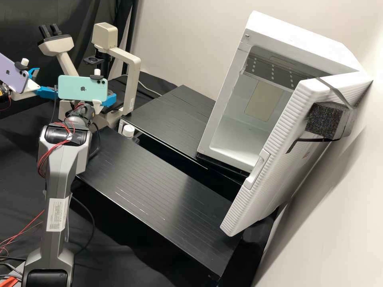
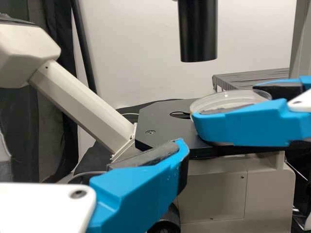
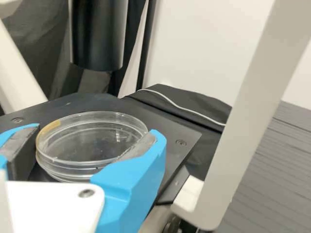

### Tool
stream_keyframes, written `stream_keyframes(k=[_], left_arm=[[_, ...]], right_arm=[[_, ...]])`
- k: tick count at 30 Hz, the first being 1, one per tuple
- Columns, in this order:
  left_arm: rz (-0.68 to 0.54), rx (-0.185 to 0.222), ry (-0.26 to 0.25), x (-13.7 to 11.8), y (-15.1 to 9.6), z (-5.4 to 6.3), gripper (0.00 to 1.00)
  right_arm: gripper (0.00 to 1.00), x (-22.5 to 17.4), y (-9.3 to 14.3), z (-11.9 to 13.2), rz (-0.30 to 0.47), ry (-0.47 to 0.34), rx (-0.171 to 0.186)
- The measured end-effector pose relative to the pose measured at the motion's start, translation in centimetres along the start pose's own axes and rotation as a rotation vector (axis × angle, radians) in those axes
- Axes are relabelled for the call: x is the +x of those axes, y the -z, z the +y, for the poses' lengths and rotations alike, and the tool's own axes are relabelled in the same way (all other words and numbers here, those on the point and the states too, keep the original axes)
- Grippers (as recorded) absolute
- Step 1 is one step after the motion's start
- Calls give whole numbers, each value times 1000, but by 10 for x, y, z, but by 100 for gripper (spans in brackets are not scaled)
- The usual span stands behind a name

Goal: Take out the petri dish and place it under the microscope.

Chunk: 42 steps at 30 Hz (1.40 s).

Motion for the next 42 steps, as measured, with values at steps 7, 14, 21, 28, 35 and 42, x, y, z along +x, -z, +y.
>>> stream_keyframes(k=[7,14,21,28,35,42], left_arm=[[0,0,0,0,0,0,100],[0,0,0,0,0,0,100],[0,0,0,0,0,0,100],[0,0,0,0,0,0,100],[0,0,0,0,0,0,100],[0,0,0,0,0,0,100]], right_arm=[[0,17,-2,-4,-28,-7,16],[0,31,-6,-15,-37,12,17],[0,43,-9,-22,-34,11,25],[0,54,-15,-27,-55,-3,75],[0,62,-29,-24,-64,-28,97],[0,64,-31,-21,-13,-22,100]])
